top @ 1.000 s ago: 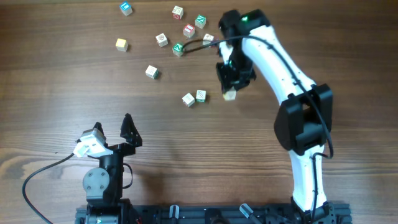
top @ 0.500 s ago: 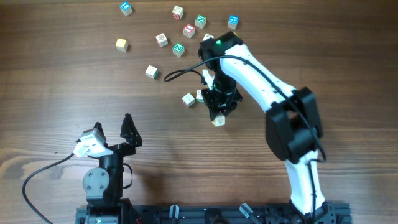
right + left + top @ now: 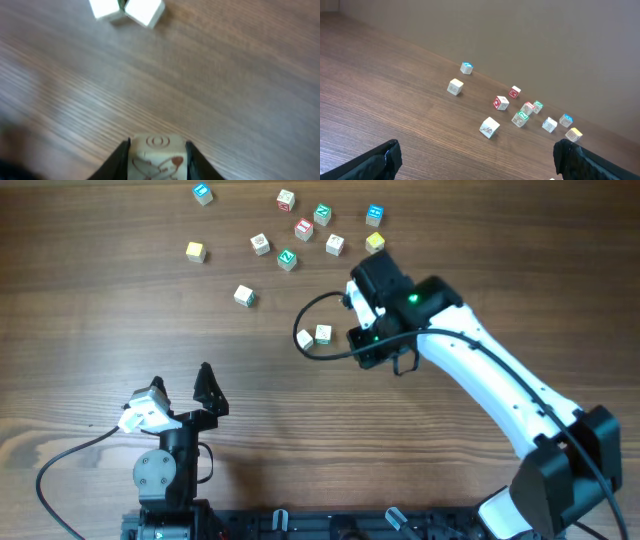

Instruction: Form a circle

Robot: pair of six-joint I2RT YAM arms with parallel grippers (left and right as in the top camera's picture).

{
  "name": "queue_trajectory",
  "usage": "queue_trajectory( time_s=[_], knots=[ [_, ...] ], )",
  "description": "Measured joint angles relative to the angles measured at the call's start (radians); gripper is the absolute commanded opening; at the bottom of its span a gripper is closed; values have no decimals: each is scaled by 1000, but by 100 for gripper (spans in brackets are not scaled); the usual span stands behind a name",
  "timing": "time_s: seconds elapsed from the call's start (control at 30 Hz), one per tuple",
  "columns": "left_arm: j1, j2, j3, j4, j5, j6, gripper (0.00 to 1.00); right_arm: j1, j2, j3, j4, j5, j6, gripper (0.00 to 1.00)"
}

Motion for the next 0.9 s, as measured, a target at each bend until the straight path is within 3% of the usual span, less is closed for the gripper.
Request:
queue_trajectory(
  time_s=[0.17, 0.5, 0.67, 0.9],
  knots=[
    [0, 0, 0, 0, 0, 0, 100, 0, 0, -201, 316, -54, -5, 22],
    [-30, 0, 0, 0, 0, 0, 100, 54, 2, -353, 623, -72, -8, 25],
    [-30, 0, 0, 0, 0, 0, 100, 103, 24, -354, 674, -45, -8, 26],
    [-30, 0, 0, 0, 0, 0, 100, 103, 128, -355, 697, 11, -9, 35]
  ],
)
